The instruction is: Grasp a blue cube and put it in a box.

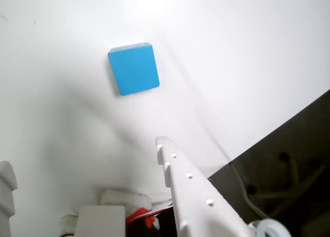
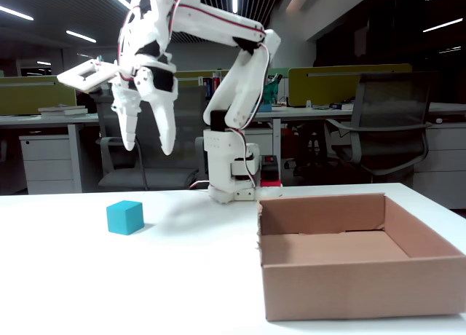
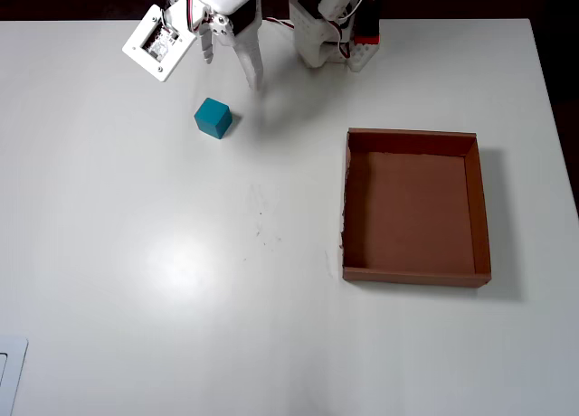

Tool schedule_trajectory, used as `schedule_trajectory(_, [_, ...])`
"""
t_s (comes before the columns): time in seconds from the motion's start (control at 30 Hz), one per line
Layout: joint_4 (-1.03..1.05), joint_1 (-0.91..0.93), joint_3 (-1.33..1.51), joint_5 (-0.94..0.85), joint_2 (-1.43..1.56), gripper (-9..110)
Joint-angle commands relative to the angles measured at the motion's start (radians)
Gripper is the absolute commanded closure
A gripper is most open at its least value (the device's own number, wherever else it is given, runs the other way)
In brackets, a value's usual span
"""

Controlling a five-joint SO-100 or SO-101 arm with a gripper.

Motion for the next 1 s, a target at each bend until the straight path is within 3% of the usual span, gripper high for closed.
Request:
schedule_trajectory(0.0, [-0.044,0.021,-0.064,-0.051,-0.038,64])
schedule_trajectory(0.4, [-0.242,0.046,-0.029,-0.132,-0.181,64])
schedule_trajectory(0.97, [-0.543,0.043,0.27,-0.259,-0.227,63])
